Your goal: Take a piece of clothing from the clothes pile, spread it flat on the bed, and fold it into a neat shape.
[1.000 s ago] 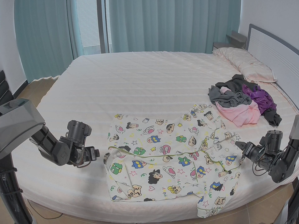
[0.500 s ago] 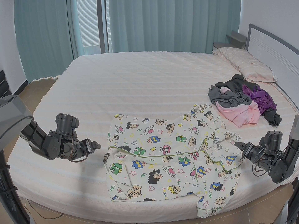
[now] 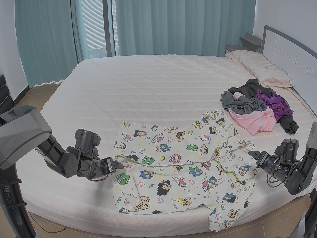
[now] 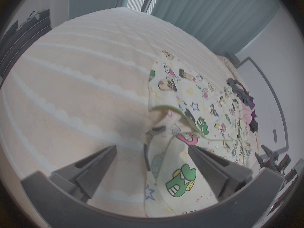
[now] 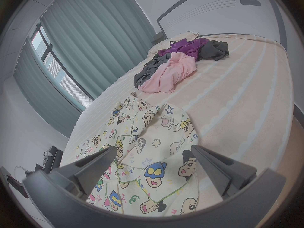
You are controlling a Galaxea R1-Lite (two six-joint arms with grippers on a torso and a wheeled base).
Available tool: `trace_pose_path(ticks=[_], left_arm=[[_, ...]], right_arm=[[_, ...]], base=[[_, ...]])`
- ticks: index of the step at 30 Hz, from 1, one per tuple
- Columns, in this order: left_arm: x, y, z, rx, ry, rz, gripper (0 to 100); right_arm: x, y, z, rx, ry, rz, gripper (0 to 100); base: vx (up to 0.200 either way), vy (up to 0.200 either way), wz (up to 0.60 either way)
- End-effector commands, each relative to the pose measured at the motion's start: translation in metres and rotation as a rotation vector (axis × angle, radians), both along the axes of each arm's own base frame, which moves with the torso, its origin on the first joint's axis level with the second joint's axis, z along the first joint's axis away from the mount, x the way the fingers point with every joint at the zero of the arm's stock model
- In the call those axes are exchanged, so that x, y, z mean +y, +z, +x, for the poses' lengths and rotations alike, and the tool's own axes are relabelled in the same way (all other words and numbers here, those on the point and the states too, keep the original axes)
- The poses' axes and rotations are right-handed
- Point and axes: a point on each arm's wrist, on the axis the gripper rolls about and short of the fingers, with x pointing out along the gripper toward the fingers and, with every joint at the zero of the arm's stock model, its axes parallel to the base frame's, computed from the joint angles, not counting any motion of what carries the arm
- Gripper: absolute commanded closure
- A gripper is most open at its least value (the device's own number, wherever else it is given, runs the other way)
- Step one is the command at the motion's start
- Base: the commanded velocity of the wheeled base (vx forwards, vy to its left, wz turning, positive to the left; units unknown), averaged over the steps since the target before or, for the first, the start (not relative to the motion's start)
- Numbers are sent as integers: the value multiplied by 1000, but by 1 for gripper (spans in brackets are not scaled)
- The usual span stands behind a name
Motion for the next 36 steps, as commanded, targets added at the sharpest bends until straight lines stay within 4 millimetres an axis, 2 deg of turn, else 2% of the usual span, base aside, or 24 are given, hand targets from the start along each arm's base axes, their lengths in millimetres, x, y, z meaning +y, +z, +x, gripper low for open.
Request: trace_pose_path(ticks=[1,4,11,15,22,28,29,31,34,36], left_arm=[[-6,-14,-2,39,-15,16,100],[-3,-13,-5,49,-8,24,100],[25,5,-11,8,89,58,100],[33,10,-11,-8,107,60,100],[50,-1,-20,28,47,136,100],[55,-14,-12,50,44,142,100],[55,-14,-12,50,44,142,0],[58,-12,-7,36,60,135,0],[62,-11,-9,37,72,135,0],[67,-3,-12,23,81,125,0]], right_arm=[[0,-1,0,3,1,0,0],[0,-1,0,3,1,0,0],[3,-1,0,3,8,-1,0],[3,-1,0,3,10,-1,0],[3,-1,0,3,10,-1,0],[3,-1,-1,5,10,-1,0],[3,-1,-1,5,10,-1,0],[3,0,-1,3,9,-2,0],[2,1,-2,0,7,-2,0],[3,1,-2,0,9,-2,0]], base=[[0,0,0],[0,0,0],[0,0,0],[0,0,0],[0,0,0],[0,0,0],[0,0,0],[0,0,0],[0,0,0],[0,0,0]])
